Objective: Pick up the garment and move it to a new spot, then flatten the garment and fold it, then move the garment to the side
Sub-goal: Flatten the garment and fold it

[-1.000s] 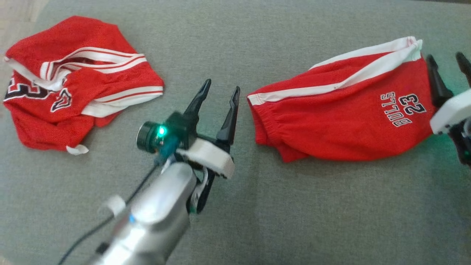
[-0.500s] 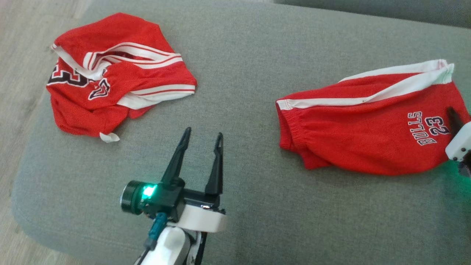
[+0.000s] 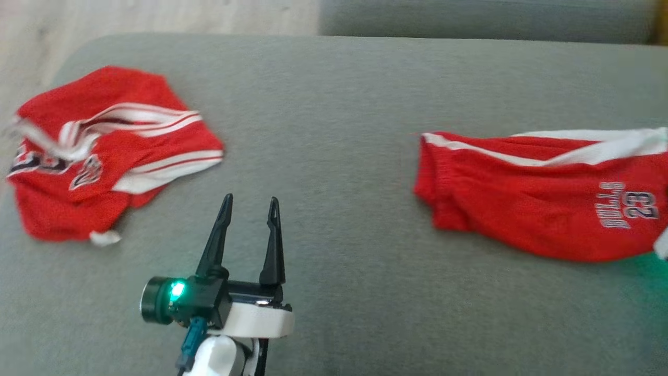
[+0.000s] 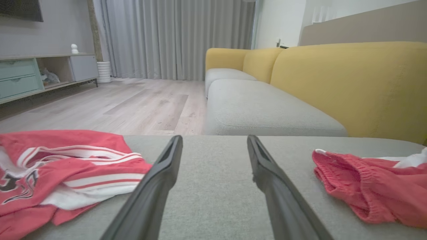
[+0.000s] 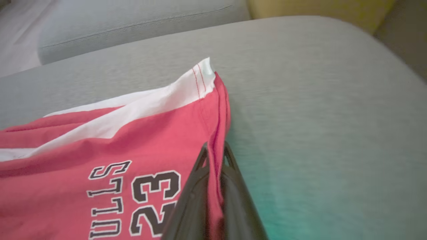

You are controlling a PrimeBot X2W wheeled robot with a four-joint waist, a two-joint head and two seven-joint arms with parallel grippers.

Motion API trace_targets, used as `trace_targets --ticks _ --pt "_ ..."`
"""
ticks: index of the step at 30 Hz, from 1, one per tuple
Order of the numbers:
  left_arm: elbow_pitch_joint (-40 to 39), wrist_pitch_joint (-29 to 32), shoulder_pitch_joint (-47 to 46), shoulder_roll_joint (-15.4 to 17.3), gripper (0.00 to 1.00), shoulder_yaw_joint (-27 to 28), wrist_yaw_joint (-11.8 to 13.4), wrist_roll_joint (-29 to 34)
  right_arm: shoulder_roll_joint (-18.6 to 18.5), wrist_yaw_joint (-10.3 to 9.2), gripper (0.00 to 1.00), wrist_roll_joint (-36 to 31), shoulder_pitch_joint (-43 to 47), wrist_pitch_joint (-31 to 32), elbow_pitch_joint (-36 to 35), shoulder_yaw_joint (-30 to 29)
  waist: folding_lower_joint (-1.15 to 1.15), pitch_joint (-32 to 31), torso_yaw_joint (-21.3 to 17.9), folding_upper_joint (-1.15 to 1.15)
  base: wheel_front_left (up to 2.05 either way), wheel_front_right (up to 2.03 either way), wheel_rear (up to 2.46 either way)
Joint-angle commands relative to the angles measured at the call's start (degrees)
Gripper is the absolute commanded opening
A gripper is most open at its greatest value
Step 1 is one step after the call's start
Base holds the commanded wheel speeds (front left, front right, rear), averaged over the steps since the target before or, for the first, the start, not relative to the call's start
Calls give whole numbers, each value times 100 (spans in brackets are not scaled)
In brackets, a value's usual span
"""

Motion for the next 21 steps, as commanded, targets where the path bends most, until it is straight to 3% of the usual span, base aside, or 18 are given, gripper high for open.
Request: trace_targets --ticks 1,9,12,16,21 --pt "-200 -45 -100 -28 100 209 -38 78 -311 -5 0 -71 55 -173 -33 44 0 -72 -375 0 0 0 0" --pt "-94 -46 -78 -103 100 310 -175 180 -214 -5 0 -242 -251 -729 -367 10 0 -208 -843 0 0 0 0" --pt "-29 -46 23 -130 100 362 -226 198 10 -5 0 -352 -411 -925 -1151 120 0 -359 -929 0 0 0 0" --pt "10 -46 101 -147 100 384 -278 197 244 -5 0 -625 -510 -864 -1901 298 0 -469 -901 0 0 0 0" --pt "49 -46 127 -170 100 357 -345 183 787 -5 0 -1123 -463 -339 -2603 752 0 -504 -749 0 0 0 0"
